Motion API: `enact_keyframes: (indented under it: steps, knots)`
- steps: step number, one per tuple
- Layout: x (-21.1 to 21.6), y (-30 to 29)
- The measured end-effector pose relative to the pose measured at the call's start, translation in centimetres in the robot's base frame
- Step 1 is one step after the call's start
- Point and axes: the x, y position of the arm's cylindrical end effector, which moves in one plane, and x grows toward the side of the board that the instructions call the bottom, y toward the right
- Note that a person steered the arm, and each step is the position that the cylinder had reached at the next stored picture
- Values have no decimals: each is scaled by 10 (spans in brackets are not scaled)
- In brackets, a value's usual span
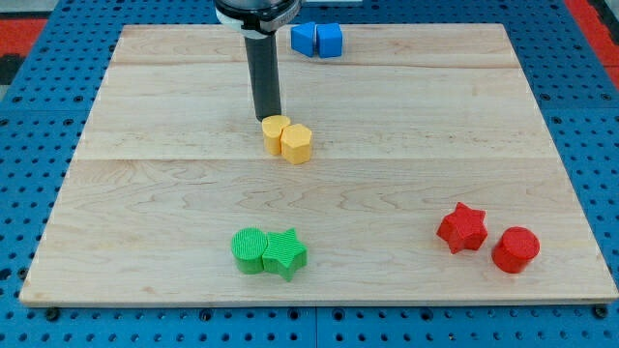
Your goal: Move your arm towards yellow hexagon
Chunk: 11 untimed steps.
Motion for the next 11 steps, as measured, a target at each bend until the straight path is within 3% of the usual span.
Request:
enact_keyframes:
  steps: [11]
  knots:
    - [-9, -18]
